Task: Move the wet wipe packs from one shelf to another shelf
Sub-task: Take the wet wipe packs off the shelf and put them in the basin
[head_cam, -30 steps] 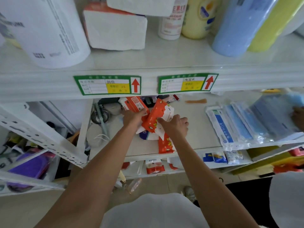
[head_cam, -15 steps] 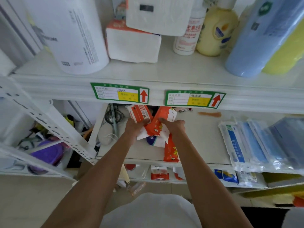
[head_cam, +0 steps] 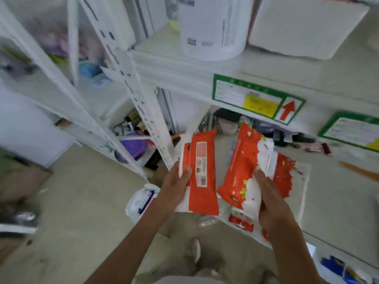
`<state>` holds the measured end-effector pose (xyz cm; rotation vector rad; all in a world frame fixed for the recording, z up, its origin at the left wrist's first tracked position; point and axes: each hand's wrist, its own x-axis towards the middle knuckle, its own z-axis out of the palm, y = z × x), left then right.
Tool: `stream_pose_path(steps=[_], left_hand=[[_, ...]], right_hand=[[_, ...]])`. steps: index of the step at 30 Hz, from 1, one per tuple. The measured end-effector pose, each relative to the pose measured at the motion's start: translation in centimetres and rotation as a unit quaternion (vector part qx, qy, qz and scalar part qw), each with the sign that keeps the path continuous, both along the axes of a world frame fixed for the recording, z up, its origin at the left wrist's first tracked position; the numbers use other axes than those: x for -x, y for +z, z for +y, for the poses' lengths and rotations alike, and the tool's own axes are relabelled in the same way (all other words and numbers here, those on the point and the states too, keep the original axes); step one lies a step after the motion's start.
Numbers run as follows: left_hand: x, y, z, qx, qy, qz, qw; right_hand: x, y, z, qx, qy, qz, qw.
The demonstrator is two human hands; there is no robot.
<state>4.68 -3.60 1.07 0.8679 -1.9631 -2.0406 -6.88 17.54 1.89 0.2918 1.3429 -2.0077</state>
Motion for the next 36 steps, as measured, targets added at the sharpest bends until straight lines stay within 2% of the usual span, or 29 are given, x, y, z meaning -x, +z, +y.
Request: stream_pose_path(steps=[4,7,9,13,16,19,24,28,36], left_hand=[[-7.6,-1.0,-1.8,0.06,-0.006,-0.063,0.996],[-12.0,-3.0,-4.2,0.036,-0.037,-0.078,0.996],[-14.2,-4.4,-6.2,-0.014,-0.064,-0.097,0.993],[-18.6,-8.4,-12.3,-0.056,-0.098,-0.136,0.984],[-22.3,-12.1,-19.1,-0.078,-0.106,-0.134,0.982],[-24.8,-14.9,-26.0,-0.13,-0.07,-0.162,0.976],[-23.6,-21.0,-34.4,-0.094,-0.062,-0.24,0.964],[-21.1,-26.7,-37.1,-0.096,-0.09,-0.25,0.959],[-18.5,-38.6,-38.8,-0.071,-0.101,-0.248,0.961]], right_hand=[[-6.3,-1.1,-3.9,-0.002,0.106,-0.043,0.993],[-10.7,-1.8,-7.1,0.0,0.149,-0.059,0.987],[-13.3,-2.4,-9.3,-0.03,0.159,-0.05,0.986],[-18.2,-6.0,-14.7,-0.052,0.127,-0.064,0.988],[-21.4,-10.4,-19.6,-0.068,0.065,-0.104,0.99],[-24.3,-15.4,-24.2,-0.068,-0.003,-0.149,0.986],[-25.1,-23.4,-31.8,-0.071,-0.035,-0.181,0.98],[-24.4,-30.3,-36.0,-0.074,-0.023,-0.189,0.979],[-22.3,-42.0,-38.7,-0.197,-0.075,-0.193,0.958]])
